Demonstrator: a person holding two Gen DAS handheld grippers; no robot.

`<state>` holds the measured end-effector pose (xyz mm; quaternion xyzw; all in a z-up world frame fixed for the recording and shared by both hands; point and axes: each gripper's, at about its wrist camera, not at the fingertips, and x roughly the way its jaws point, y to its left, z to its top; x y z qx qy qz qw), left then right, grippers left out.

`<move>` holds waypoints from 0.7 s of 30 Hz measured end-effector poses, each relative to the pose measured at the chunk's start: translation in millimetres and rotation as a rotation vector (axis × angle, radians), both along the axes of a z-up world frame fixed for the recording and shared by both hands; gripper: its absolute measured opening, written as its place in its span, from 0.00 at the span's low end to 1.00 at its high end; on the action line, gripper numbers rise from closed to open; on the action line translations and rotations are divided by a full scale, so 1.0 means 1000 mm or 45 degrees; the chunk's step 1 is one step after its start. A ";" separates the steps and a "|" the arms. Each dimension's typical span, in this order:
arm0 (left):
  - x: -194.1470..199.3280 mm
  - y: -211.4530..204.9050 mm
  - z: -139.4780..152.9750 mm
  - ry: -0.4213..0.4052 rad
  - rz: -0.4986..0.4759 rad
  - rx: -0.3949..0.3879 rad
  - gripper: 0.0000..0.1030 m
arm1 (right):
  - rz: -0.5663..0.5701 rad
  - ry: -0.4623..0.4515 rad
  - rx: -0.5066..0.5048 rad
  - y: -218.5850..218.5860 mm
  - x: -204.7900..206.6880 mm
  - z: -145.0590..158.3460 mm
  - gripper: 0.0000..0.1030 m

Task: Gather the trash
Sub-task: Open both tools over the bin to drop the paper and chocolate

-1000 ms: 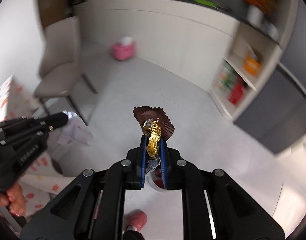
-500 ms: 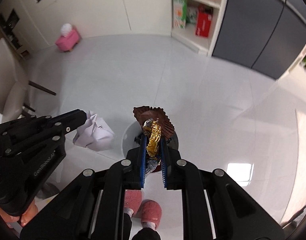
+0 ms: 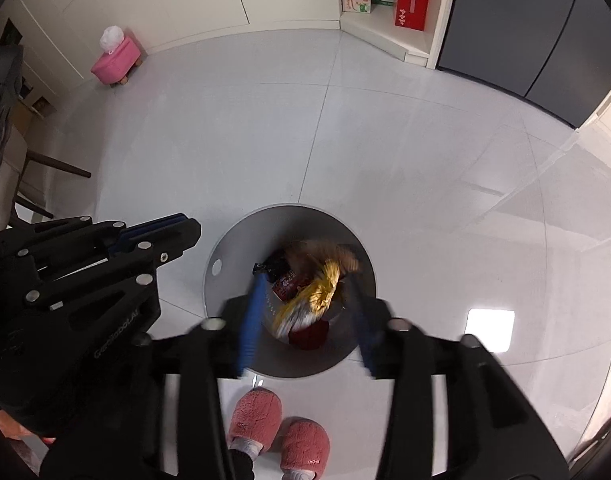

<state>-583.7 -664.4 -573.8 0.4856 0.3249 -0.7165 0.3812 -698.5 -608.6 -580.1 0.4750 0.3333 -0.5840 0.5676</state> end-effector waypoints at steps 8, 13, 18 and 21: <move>0.005 0.001 0.003 -0.025 0.019 0.021 0.07 | 0.014 0.019 0.013 0.001 0.009 0.008 0.42; 0.002 0.002 0.024 -0.016 0.021 -0.004 0.07 | 0.031 0.089 -0.010 0.009 0.010 0.039 0.42; -0.007 0.012 0.069 0.029 0.001 -0.039 0.11 | 0.028 0.128 -0.037 0.019 0.004 0.088 0.42; -0.009 0.022 0.108 0.042 0.014 -0.109 0.41 | 0.020 0.154 -0.062 0.029 -0.001 0.128 0.42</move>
